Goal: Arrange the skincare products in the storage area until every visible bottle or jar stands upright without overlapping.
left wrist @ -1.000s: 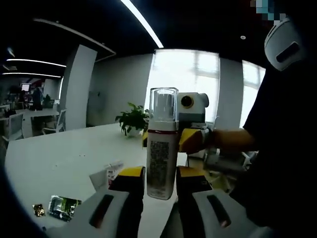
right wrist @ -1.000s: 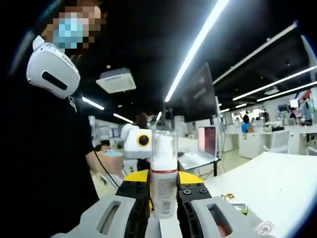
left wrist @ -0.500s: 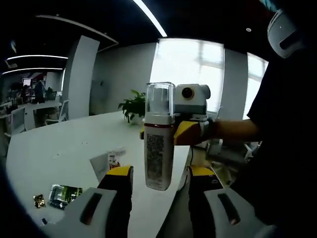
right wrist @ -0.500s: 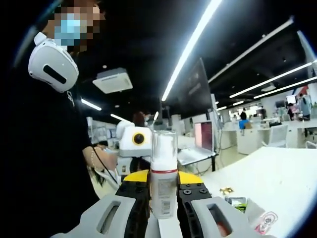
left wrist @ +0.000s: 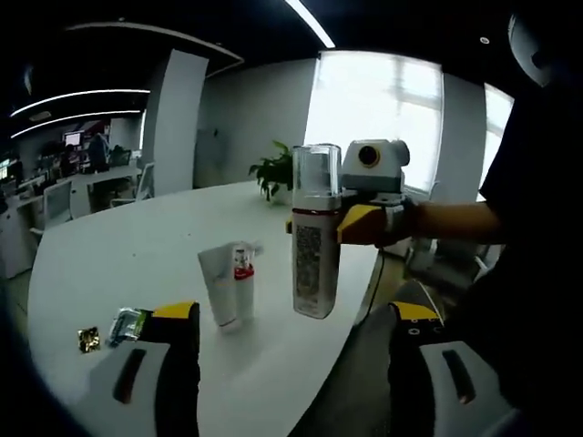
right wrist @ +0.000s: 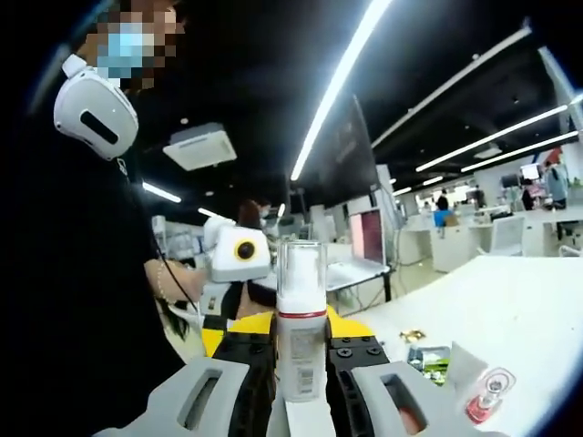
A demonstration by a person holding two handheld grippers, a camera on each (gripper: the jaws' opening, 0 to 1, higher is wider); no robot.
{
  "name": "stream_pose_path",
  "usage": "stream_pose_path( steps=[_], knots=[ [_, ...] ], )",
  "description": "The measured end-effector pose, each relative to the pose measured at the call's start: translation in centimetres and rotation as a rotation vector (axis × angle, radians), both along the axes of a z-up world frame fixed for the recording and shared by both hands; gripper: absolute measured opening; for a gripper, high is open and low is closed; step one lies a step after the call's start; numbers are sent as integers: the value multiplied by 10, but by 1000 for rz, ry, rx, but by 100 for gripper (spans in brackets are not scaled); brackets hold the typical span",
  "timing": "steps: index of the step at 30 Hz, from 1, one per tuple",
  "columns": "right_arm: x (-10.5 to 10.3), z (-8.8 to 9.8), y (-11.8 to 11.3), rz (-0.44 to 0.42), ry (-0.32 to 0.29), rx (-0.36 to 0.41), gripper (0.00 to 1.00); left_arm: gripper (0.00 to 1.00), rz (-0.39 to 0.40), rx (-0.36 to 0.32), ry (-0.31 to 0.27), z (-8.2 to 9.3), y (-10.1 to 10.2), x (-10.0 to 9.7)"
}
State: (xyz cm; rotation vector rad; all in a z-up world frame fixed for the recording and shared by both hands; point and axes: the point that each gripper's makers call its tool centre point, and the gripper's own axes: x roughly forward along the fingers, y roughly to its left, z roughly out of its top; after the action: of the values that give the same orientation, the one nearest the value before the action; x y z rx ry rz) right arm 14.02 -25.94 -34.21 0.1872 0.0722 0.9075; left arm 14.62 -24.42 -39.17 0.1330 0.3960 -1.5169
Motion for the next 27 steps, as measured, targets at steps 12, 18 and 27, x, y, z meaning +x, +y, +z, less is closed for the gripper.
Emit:
stream_pose_path(
  steps=[12, 18, 27],
  knots=[
    [14, -18, -2, -1, 6, -7, 11, 91, 79, 33, 49, -10, 16, 15],
    [18, -40, -9, -6, 25, -10, 11, 93, 112, 57, 47, -18, 28, 17],
    [30, -78, -17, 1, 28, -90, 11, 91, 169, 78, 51, -34, 40, 25]
  ],
)
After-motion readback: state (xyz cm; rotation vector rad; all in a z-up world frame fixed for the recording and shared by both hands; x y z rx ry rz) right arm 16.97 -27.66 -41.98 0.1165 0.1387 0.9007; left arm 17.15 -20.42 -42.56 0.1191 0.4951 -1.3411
